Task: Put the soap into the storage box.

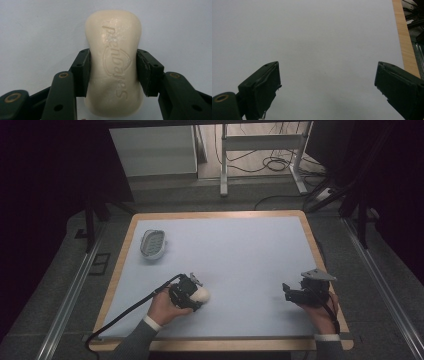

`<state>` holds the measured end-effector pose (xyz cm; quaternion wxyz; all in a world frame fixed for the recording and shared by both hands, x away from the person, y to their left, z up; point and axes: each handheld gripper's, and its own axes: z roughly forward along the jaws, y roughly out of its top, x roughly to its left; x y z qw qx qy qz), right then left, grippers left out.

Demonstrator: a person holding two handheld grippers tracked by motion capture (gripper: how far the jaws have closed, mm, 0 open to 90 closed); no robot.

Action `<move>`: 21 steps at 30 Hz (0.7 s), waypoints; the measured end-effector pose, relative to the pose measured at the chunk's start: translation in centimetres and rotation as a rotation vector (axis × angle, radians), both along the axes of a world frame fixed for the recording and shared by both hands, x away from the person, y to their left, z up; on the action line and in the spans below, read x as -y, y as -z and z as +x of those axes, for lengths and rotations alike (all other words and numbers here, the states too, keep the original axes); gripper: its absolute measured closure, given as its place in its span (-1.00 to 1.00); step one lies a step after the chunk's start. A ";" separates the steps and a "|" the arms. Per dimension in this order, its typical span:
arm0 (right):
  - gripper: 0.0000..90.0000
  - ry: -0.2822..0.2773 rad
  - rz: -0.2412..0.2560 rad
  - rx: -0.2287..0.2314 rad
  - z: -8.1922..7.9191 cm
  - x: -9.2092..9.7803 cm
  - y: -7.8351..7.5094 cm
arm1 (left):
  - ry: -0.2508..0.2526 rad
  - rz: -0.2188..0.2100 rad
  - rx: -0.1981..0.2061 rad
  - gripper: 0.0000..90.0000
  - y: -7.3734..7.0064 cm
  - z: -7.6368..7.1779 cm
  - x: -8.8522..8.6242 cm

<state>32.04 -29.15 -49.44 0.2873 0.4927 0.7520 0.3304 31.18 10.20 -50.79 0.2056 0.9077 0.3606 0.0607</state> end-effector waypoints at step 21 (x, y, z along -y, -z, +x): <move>-0.86 0.013 0.006 0.007 -0.1 0.3 -0.2 | -0.027 -0.090 0.036 0.10 -2.5 0.7 -2.7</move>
